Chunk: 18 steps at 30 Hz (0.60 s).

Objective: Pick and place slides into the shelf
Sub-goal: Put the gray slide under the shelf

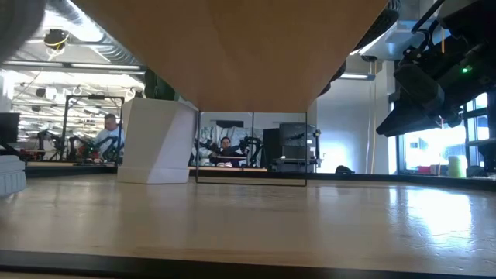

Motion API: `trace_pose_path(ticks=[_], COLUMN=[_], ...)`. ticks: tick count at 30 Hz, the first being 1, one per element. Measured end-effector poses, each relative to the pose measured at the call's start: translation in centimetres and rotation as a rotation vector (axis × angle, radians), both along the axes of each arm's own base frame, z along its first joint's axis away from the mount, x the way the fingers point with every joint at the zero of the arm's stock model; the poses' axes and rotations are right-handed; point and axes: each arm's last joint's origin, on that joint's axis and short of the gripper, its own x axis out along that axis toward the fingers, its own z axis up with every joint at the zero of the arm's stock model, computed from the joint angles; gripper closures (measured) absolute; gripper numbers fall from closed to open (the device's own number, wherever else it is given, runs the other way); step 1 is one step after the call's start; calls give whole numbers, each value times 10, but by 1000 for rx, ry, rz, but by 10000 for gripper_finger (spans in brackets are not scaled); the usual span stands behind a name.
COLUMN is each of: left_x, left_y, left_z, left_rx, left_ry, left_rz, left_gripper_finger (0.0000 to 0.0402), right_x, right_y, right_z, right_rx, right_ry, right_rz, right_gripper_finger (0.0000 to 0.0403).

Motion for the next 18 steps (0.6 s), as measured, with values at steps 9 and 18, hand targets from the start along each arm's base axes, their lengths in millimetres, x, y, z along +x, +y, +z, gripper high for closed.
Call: trace_pose_path(ticks=[9,18], left_x=[-5,3], left_y=[-8,-17], left_z=[3,47], left_rx=[-257,-355], left_ry=[155,-35], left_rz=[-17,-183], left_gripper_finger=[401,401], right_x=[0,1], right_y=[0,1], right_z=[0,-1], right_rx=[3,49], right_ry=[-3,-2], right_rz=[-2,16], right_gripper_finger=[275,275])
